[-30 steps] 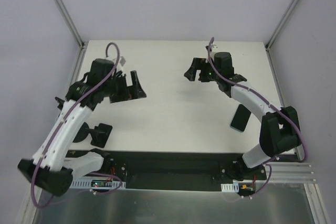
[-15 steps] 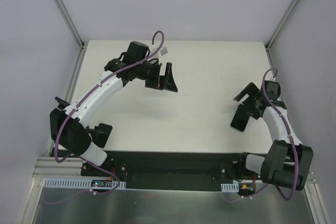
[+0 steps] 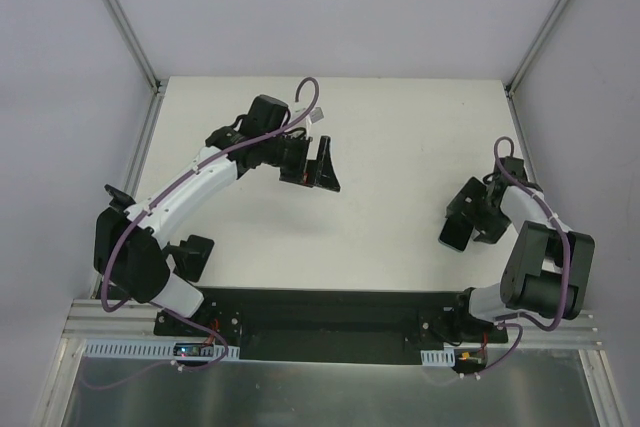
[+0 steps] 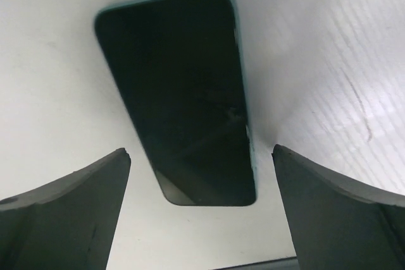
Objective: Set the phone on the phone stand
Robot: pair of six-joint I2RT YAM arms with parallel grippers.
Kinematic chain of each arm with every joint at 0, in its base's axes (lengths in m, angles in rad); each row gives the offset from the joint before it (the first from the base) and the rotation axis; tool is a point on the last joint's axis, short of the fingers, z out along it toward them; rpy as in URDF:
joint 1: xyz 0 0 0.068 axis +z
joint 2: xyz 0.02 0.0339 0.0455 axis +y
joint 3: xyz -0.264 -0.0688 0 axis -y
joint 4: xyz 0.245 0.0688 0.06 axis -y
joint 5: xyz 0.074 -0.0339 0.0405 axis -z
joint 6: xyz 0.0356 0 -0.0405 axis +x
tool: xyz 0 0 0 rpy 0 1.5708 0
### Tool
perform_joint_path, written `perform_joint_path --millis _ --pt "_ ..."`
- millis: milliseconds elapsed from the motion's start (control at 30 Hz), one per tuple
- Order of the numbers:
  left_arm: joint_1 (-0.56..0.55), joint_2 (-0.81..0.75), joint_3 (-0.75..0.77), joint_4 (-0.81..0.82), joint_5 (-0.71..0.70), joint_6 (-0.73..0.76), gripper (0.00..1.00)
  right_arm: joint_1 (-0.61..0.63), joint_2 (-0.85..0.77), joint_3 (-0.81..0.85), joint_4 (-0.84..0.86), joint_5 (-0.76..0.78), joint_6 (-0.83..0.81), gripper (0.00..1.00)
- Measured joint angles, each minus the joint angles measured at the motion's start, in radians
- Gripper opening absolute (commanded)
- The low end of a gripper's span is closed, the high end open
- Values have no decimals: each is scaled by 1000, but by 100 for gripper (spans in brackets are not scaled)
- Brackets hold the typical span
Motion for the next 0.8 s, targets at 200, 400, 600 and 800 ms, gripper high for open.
perform_joint_path --millis 200,400,600,800 --pt "0 -24 -1 20 7 -9 97 52 29 29 -53 122 -25 99" --pt "0 -40 -11 29 7 -15 97 77 102 68 -60 138 -32 96" --pt "0 -40 -16 34 8 -22 96 108 109 69 -68 147 -39 98" --pt "0 -40 -16 34 7 -22 97 153 150 98 -93 175 -50 95"
